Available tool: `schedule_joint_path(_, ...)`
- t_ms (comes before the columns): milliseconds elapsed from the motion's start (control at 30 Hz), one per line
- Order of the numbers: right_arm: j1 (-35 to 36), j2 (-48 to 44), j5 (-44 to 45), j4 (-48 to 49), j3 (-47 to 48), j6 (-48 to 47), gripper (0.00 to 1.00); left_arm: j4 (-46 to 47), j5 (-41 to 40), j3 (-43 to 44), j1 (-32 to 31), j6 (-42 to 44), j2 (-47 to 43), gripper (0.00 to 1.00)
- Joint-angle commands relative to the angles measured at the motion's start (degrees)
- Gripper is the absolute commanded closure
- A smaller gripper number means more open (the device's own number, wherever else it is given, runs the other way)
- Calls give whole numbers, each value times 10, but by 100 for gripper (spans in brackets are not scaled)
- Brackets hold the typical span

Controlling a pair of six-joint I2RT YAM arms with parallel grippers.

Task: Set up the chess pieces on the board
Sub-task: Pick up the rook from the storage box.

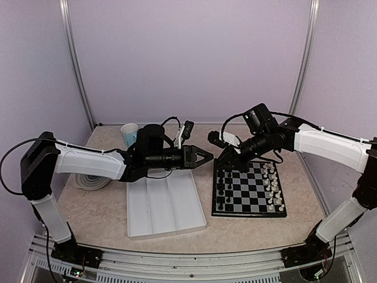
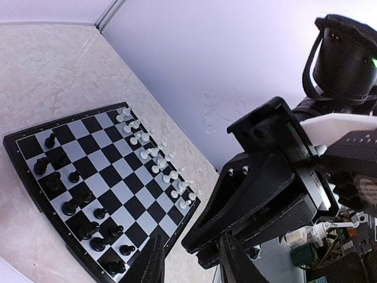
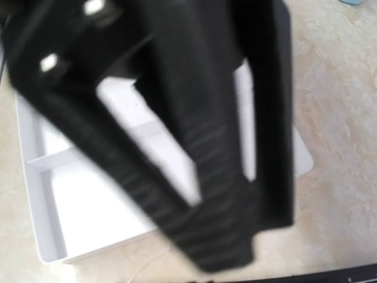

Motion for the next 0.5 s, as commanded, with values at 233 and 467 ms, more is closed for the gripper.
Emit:
schedule_joint_path(233, -2, 7, -7, 7, 6, 0, 100, 36, 36, 14, -8, -14, 14, 70)
schedule_joint_path(467, -3, 12, 0, 6, 12, 6, 100, 16, 42, 34, -12, -13, 35, 70)
